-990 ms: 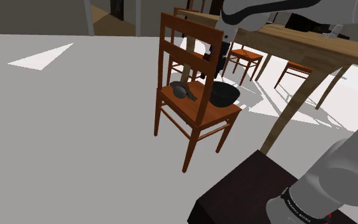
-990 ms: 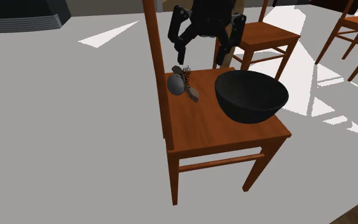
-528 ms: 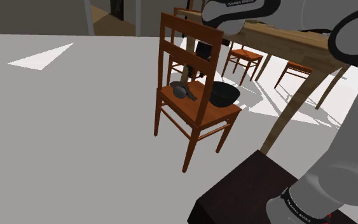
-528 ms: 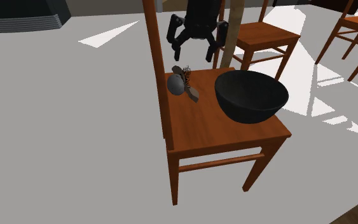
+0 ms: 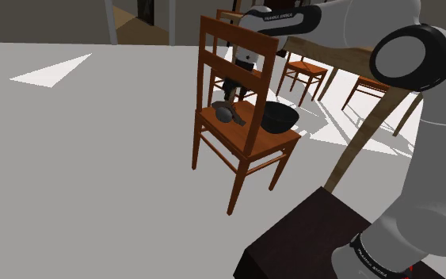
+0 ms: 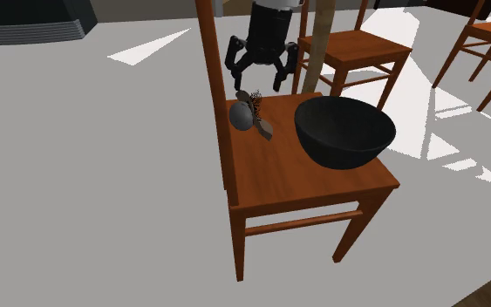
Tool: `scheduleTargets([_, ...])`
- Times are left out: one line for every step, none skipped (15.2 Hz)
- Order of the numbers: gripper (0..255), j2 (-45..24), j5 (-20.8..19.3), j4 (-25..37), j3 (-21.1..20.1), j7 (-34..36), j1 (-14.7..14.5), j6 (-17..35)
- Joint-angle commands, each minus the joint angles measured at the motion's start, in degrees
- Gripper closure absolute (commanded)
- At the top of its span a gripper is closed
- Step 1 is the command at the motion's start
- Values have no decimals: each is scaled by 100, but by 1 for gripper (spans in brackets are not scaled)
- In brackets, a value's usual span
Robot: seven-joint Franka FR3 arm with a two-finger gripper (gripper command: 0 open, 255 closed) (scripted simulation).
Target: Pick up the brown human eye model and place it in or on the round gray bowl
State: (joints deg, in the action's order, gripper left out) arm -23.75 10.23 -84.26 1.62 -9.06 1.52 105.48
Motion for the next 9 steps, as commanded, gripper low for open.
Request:
scheduleTargets([0, -34, 7, -101, -5, -9, -10, 138])
scheduleTargets([0, -44, 11, -162, -8, -13, -17, 209])
scheduleTargets([0, -62, 16, -255, -12, -19, -28, 321])
scheduleTargets([0, -61, 18, -257, -9, -20, -31, 322])
scheduleTargets([0, -62, 18, -255, -8, -20, -32, 321])
scheduleTargets([0, -62, 19, -255, -6, -20, -33, 321])
scheduleTargets([0, -62, 20, -254, -4, -21, -35, 321])
scheduleTargets([0, -62, 21, -254, -2, -21, -37, 321])
scheduleTargets([0, -62, 21, -254, -1, -21, -37, 321])
